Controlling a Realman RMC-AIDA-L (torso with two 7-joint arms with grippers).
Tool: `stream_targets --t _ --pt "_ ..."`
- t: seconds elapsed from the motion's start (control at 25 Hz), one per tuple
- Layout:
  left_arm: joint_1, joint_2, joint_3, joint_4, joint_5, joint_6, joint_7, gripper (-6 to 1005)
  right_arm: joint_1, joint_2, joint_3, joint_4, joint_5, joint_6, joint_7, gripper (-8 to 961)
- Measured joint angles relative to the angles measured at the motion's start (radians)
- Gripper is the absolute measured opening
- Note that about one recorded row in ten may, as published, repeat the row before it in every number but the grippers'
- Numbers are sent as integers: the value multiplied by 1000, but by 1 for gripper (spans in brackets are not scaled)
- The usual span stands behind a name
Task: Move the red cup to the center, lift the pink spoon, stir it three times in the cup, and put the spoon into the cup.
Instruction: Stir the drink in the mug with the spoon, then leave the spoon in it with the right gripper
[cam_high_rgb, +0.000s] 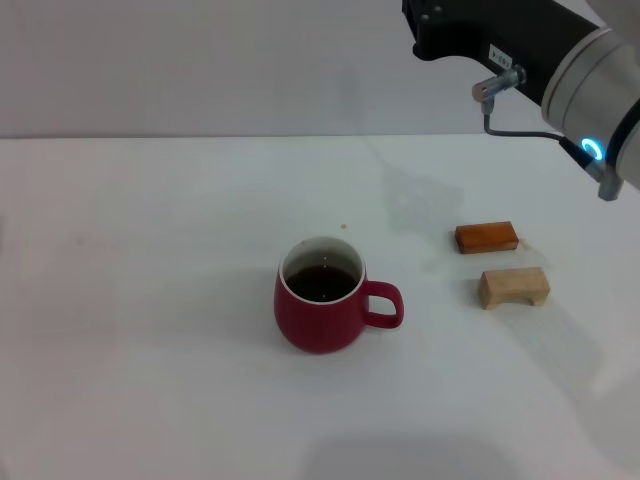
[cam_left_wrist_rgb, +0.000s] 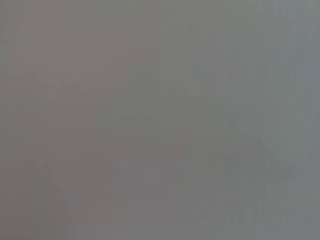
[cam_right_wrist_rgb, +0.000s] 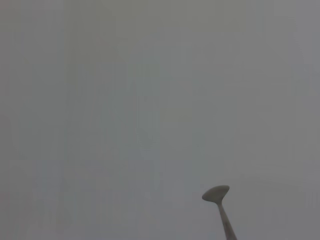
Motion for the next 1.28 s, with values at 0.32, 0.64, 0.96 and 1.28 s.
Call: stream_targets --t 0.32,0.64,0.96,1.28 --pt "0 2 -3 -1 0 -1 -3 843 80 1 49 131 1 294 -12 156" --pt "-1 2 -26 -1 0 -1 -2 843 169 1 90 156 12 492 -14 155" --pt "-1 2 -30 2 0 -1 -2 843 304 2 147 157 92 762 -52 155" --pt "-2 2 -41 9 -1 -1 -5 843 398 1 289 156 241 990 -117 155"
